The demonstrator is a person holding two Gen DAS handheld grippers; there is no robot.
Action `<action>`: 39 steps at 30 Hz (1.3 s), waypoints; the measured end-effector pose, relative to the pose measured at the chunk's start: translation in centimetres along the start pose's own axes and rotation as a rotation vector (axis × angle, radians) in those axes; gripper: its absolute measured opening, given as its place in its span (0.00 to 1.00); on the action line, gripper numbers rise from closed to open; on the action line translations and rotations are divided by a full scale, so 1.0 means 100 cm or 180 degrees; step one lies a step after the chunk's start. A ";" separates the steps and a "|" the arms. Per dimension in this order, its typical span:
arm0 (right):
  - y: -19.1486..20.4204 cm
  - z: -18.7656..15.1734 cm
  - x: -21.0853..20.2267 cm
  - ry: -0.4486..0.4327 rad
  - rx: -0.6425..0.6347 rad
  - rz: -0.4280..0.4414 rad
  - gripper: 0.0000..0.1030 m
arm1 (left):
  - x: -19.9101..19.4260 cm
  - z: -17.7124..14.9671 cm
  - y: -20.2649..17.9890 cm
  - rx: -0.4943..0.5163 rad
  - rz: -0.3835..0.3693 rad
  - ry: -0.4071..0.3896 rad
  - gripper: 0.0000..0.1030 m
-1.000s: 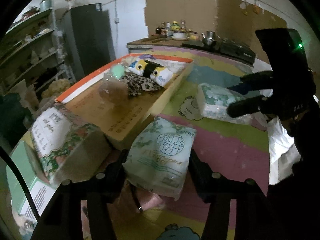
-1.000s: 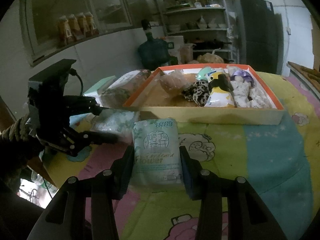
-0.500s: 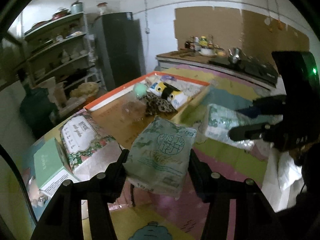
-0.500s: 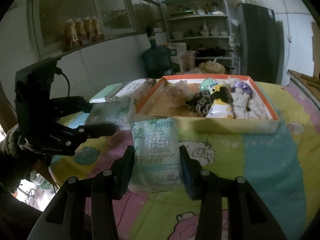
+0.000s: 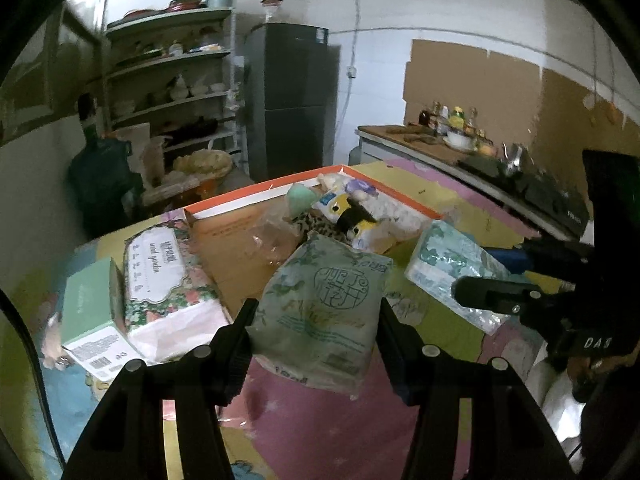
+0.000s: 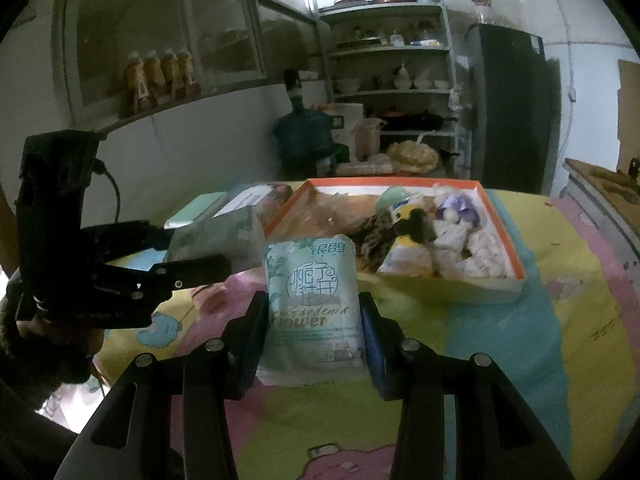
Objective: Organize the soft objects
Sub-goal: 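Carry both white tissue packs over the cardboard tray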
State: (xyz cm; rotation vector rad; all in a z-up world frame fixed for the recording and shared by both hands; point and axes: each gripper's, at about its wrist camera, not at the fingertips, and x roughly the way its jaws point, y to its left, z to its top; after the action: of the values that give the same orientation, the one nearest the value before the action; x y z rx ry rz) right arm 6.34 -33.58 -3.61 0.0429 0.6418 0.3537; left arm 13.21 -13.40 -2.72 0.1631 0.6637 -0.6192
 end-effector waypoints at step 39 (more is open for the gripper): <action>-0.108 0.119 0.082 -0.0007 -0.0051 -0.0360 0.44 | 0.116 0.115 0.050 -0.0821 0.0496 0.0004 0.55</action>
State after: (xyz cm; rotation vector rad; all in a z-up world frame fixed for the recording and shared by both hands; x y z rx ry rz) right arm 22.87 -40.15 -0.37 -0.0083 0.6362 0.2496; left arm 29.36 -18.78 -1.17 -0.0252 0.7186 -0.3798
